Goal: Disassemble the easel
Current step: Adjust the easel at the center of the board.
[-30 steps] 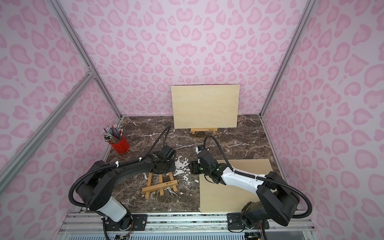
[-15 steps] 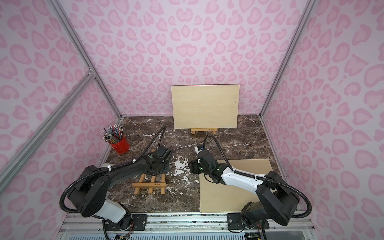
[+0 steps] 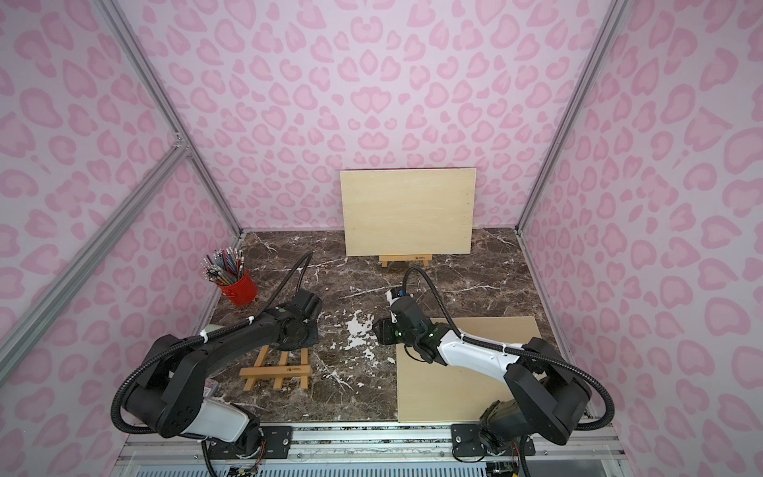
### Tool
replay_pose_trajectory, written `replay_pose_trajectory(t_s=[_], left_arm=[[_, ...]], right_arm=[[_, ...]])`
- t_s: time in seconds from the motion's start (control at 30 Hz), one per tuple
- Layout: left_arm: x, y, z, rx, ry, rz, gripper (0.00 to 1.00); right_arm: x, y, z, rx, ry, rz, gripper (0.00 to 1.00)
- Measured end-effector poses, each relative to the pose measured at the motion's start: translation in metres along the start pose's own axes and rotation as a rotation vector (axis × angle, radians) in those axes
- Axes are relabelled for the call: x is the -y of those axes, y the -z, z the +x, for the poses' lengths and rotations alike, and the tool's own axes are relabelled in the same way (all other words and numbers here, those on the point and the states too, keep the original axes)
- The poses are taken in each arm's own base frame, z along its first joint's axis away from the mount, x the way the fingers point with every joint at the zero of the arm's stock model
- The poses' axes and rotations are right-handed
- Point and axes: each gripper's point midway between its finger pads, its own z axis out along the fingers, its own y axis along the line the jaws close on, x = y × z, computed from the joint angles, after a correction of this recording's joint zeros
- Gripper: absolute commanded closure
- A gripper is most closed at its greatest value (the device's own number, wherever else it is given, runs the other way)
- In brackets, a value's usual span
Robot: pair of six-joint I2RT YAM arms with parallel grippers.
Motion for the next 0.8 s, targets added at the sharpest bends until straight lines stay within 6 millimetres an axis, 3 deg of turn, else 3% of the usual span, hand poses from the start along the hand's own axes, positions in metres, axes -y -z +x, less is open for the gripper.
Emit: replay_pose_trajectory(t_s=[0.23, 0.27, 0.47, 0.63, 0.8], left_arm=[[-0.001, -0.002, 0.002, -0.005, -0.007, -0.004, 0.66], [-0.002, -0.002, 0.003, -0.005, -0.007, -0.004, 0.61], [0.000, 0.010, -0.003, 0.036, 0.001, 0.026, 0.52], [0.008, 0.033, -0.017, 0.109, 0.003, 0.073, 0.42], [0.019, 0.058, -0.029, 0.189, -0.016, 0.126, 0.31]], right_arm=[[0.003, 0.001, -0.003, 0.004, -0.005, 0.000, 0.48], [0.005, 0.001, -0.004, 0.007, -0.007, 0.003, 0.48], [0.020, 0.005, -0.014, 0.023, -0.027, 0.017, 0.47], [0.046, 0.008, -0.039, 0.084, -0.065, 0.045, 0.36], [0.080, 0.005, -0.078, 0.162, -0.114, 0.076, 0.28]])
